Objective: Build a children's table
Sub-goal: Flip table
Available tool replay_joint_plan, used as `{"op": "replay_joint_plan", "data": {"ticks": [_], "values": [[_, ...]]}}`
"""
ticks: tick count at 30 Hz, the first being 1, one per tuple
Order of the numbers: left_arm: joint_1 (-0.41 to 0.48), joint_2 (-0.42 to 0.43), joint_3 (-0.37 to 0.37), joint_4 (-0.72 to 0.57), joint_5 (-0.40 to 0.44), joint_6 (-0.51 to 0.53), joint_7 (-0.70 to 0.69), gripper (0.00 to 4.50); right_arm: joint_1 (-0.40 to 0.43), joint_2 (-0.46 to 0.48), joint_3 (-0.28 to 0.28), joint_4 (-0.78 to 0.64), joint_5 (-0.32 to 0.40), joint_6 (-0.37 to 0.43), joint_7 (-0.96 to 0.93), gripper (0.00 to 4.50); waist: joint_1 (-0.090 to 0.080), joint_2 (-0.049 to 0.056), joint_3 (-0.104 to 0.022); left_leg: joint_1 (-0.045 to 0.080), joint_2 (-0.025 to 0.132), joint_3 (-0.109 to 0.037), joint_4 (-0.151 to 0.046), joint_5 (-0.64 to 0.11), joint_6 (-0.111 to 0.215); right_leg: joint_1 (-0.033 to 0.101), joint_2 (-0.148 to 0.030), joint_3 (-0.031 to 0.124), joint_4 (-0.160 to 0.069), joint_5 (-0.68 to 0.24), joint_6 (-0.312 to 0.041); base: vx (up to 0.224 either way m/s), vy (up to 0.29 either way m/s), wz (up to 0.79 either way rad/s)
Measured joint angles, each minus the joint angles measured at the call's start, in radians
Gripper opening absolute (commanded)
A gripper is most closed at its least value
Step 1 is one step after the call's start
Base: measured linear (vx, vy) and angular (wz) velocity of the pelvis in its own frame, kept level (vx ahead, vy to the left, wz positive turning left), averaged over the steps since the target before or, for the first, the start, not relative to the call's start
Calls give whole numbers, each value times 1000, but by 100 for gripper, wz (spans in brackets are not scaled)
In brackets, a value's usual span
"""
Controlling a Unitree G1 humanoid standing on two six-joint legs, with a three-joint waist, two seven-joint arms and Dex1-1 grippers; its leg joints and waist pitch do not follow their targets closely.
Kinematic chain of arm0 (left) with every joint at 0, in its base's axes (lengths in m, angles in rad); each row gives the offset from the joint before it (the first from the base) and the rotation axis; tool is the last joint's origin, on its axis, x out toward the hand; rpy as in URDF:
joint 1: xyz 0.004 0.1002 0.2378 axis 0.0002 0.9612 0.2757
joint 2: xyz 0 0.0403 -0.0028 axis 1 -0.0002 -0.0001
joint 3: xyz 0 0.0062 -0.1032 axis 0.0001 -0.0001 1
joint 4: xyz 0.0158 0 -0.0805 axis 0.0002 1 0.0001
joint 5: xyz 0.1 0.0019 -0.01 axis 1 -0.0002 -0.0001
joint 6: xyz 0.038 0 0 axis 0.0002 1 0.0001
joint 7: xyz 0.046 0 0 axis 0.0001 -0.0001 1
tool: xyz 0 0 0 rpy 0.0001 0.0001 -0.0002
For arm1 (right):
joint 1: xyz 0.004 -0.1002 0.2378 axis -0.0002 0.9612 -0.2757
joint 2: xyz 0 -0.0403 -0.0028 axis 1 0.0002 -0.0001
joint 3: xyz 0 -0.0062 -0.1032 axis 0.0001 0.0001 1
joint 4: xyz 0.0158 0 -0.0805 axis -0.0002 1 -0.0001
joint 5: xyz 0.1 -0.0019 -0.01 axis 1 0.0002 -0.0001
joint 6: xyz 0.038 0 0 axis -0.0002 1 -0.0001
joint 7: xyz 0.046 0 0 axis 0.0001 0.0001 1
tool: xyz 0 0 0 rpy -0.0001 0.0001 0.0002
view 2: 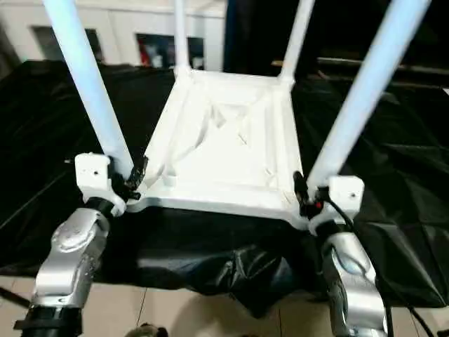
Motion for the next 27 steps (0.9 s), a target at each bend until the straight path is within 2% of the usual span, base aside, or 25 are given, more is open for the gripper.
{"op": "replay_joint_plan", "data": {"ticks": [4, 7, 10, 15, 20, 25, 27], "values": [[0, -17, 1, -17, -1, 31, 21, 209, -18, -5, -2, 24, -2, -14, 4, 294, -7, 0, 0, 0, 0, 0, 0, 0, 1, 0, 0, 0, 0, -2, 3, 0, 0, 0], [0, -26, 0, -20, -1, 32, 22, 209, -21, -4, -11, 20, 0, -58, -6, 320, -6, 0, 0, -1, 0, 0, 0, 1, 1, 0, 0, 0, 0, -2, 3, 0, 0, 0], [4, -34, -3, -30, -1, 41, 24, 209, -12, 10, -31, -36, 34, -99, -1, 320, -1, 0, 0, -1, 0, 0, 0, 2, 3, 0, -1, 0, 0, -2, 4, 0, 0, 0], [6, -36, -7, -41, -1, 61, 37, 209, 71, 16, -42, -137, 99, -137, 62, 328, 2, 4, -3, -1, 0, 1, 1, 2, 3, 0, -1, 0, 0, -3, 3, 0, 0, 0], [-6, -39, 6, -22, -2, 68, 47, 209, 176, 16, -25, -195, 99, -145, 72, 328, 3, 12, -8, 0, 0, 0, 0, 2, 3, 0, -1, 0, 0, -5, 6, 0, 0, 0], [-24, -43, 7, -5, -2, 84, 54, 209, 202, 20, -34, -197, 98, -145, 69, 328, 4, 15, -10, -1, -1, 0, 0, 2, 3, 0, -1, 0, 0, -5, 6, 0, 0, 0], [-30, -47, 5, 2, -2, 90, 56, 209, 234, -6, -38, -207, 100, -144, 81, 328, 8, 18, -11, -1, -1, 0, 0, 2, 3, 1, -1, 0, 0, -5, 6, 0, 0, 0]]}}
